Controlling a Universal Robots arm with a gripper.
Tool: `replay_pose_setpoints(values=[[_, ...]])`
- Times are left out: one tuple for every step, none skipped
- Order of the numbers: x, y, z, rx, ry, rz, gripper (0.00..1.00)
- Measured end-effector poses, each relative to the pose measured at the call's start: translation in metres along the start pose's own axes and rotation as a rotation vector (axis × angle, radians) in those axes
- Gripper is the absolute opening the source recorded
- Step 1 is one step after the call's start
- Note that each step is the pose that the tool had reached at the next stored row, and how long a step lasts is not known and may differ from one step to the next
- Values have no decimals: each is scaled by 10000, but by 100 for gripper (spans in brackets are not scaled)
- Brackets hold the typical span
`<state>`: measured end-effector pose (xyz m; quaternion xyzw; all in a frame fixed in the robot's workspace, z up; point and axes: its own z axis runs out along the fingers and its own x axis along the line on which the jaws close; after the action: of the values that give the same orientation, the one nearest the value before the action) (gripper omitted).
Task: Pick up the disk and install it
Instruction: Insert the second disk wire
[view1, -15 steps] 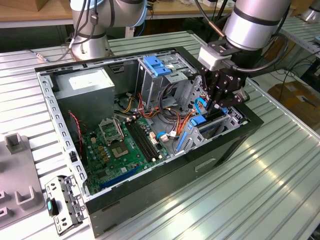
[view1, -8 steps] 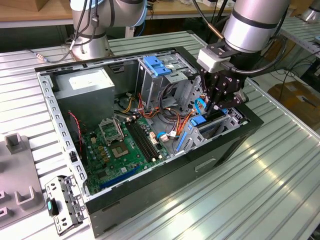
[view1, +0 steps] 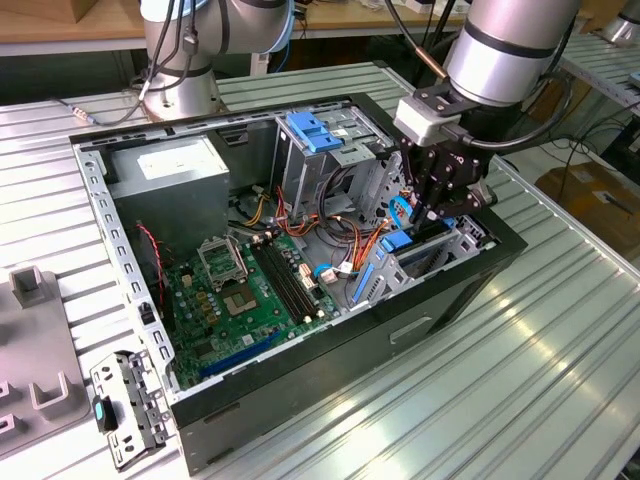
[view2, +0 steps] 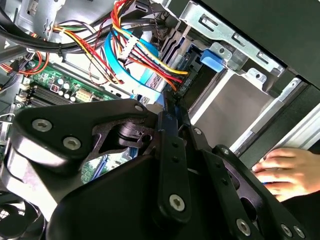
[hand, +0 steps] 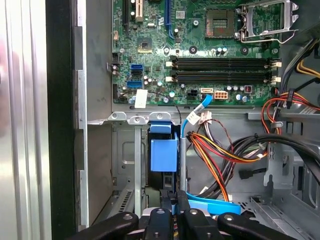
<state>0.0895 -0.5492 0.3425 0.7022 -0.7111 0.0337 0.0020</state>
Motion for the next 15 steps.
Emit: replay_pose_setpoints(values=[[0, -1, -37, 14, 5, 1, 17], [3, -5, -115, 27, 13, 2, 23], [5, -6, -159, 31, 14, 3, 23], [7, -8, -204, 41, 14, 3, 23], [8, -10, -237, 52, 15, 3, 23], [9, -10, -245, 60, 14, 4, 23], [9, -10, -245, 61, 13, 4, 22], [9, -10, -246, 61, 15, 4, 15], [9, -10, -246, 61, 15, 4, 11], [9, -10, -245, 61, 13, 4, 11], [9, -10, -246, 61, 15, 4, 11], [9, -10, -246, 61, 15, 4, 11], [9, -10, -246, 62, 14, 4, 11], [9, -10, -246, 61, 15, 4, 11], [9, -10, -246, 61, 15, 4, 11]])
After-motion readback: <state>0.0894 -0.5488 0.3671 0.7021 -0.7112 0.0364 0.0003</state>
